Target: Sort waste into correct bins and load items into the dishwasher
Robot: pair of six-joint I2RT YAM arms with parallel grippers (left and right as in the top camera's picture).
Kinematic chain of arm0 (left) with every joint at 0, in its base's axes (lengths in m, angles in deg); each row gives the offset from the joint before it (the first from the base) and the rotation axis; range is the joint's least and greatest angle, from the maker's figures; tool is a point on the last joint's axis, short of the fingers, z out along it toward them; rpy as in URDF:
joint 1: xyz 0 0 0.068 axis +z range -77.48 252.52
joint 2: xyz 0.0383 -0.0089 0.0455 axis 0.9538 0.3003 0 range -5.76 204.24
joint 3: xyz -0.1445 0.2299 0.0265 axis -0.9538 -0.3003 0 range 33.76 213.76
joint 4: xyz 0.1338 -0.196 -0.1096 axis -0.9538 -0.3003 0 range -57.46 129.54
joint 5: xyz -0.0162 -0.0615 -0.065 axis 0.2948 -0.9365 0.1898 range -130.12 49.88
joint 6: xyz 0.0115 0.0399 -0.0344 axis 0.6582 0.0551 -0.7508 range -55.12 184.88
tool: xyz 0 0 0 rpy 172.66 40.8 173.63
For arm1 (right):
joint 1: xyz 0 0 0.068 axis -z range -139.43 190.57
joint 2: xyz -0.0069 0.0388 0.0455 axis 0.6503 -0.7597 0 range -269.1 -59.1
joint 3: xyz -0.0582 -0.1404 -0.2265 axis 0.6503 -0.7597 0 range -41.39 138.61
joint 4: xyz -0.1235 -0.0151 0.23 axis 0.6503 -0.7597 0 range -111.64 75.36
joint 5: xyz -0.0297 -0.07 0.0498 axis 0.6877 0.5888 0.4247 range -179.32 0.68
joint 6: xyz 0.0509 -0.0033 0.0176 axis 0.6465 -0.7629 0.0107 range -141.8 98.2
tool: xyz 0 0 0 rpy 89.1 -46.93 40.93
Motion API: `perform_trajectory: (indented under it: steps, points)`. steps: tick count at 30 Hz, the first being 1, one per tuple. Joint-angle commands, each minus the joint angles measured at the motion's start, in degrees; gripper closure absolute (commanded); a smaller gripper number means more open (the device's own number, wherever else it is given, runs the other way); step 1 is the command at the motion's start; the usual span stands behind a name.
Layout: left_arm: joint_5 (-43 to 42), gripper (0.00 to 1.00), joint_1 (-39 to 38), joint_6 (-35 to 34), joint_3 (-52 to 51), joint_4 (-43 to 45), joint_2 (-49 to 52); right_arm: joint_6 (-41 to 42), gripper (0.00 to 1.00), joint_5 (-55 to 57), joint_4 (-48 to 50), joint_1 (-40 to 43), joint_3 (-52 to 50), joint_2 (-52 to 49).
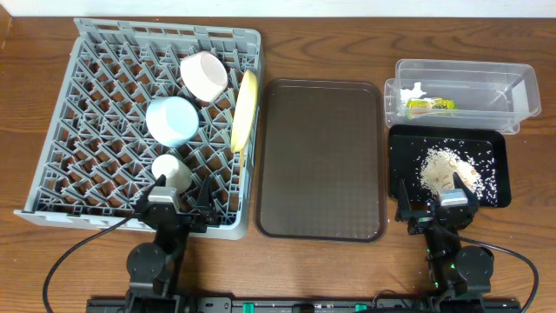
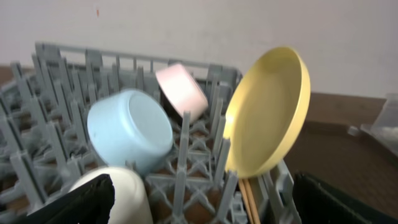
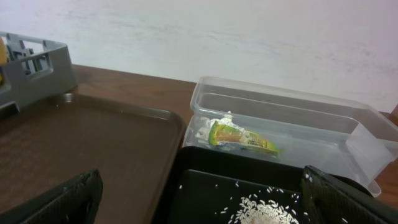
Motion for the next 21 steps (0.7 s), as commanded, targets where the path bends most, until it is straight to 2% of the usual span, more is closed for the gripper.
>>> perform_trajectory:
  steps: [1,5,9,21]
  points:
    - [0.37,0.09,0.31,3.13,-2.47,3.10,-1.14,-0.79,0.01,0.17,-0.15,-0.61,-0.11,0.20]
    - [1.05,0.08,0.28,7.30,-2.49,2.62,-1.14,-0.79,0.01,0.17,-0.15,-0.61,-0.11,0.20]
    - [1.42,0.09,0.28,5.05,-2.47,-2.05,-1.11,-0.79,0.01,0.17,-0.15,-0.61,-0.11,0.20]
    - [1.18,0.09,0.24,5.07,-2.47,-1.92,-0.96,-0.79,0.01,0.17,-0.15,-0.61,-0.11,0.09]
